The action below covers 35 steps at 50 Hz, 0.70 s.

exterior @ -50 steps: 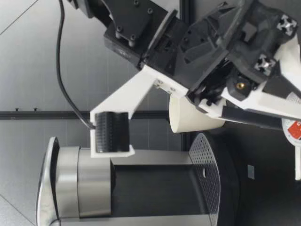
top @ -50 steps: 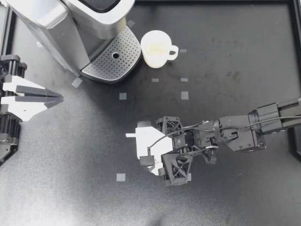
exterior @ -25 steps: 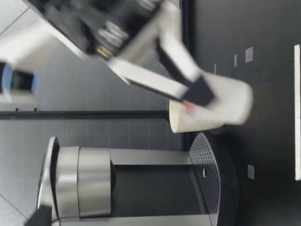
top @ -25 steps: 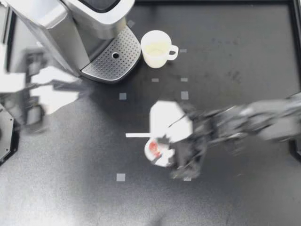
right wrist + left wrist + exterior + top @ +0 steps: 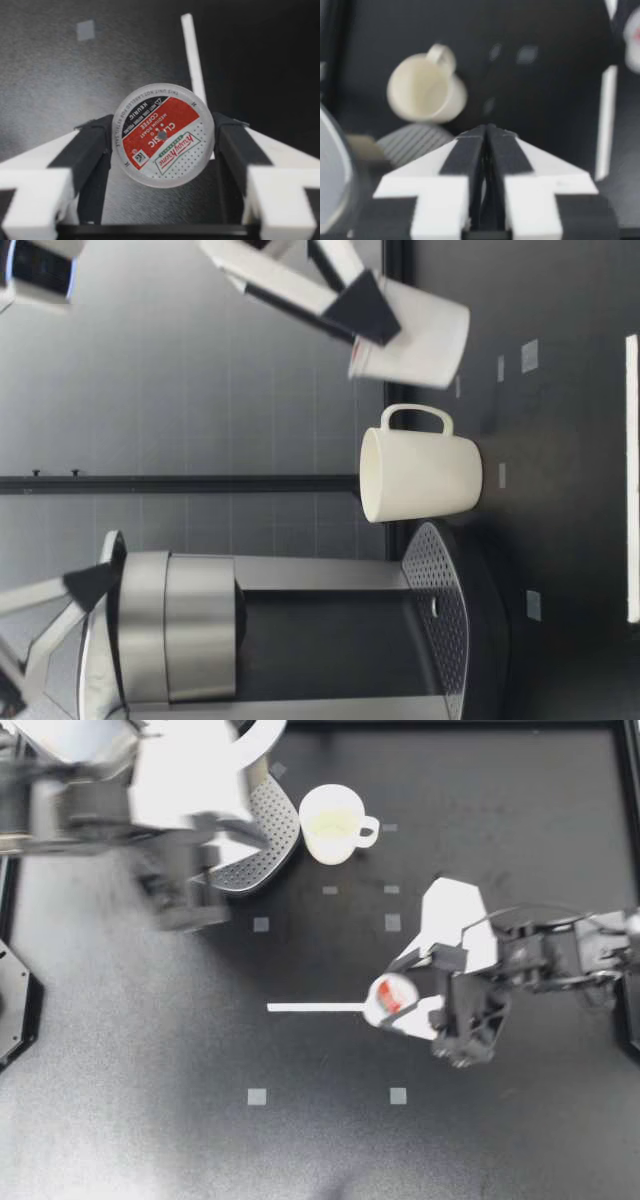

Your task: Place the coffee capsule inside the capsule container, then place the cup onto the center of the cup tray.

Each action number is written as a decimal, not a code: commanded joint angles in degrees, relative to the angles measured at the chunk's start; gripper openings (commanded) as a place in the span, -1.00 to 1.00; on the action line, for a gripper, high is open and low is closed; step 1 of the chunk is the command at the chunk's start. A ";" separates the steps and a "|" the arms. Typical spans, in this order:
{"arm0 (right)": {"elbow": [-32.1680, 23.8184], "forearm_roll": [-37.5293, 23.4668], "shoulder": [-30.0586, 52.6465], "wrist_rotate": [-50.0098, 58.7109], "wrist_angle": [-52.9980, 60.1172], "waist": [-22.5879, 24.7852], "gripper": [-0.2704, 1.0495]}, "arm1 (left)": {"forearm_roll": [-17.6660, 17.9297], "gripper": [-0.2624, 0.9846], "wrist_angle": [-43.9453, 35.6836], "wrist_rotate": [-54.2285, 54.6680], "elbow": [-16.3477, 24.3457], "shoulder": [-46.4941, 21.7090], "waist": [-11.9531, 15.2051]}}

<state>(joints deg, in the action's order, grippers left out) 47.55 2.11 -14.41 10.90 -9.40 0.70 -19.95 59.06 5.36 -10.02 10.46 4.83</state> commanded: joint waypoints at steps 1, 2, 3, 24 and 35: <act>0.79 -0.09 -2.46 -0.26 1.49 -1.05 0.22 | -8.88 -0.37 8.26 3.25 5.71 -3.60 -3.08; 1.14 -0.09 -2.72 -0.35 1.76 -1.14 0.22 | -11.51 -0.37 10.37 4.57 6.59 -4.66 -3.87; 1.58 -0.18 -3.08 -0.44 2.11 -1.14 0.22 | -14.06 -0.37 12.48 5.71 7.29 -5.63 -4.57; 11.51 -2.02 -14.15 -1.67 10.90 -1.23 0.22 | -43.24 -0.37 31.03 16.61 8.44 -21.45 -13.10; 14.85 -2.02 -17.49 -2.02 15.21 -1.23 0.22 | -46.76 -0.37 31.46 19.25 5.19 -22.59 -13.01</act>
<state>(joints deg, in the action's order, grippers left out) 62.31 0.18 -30.94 8.96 4.13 -0.18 -64.86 90.26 23.91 -4.48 -13.36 -8.26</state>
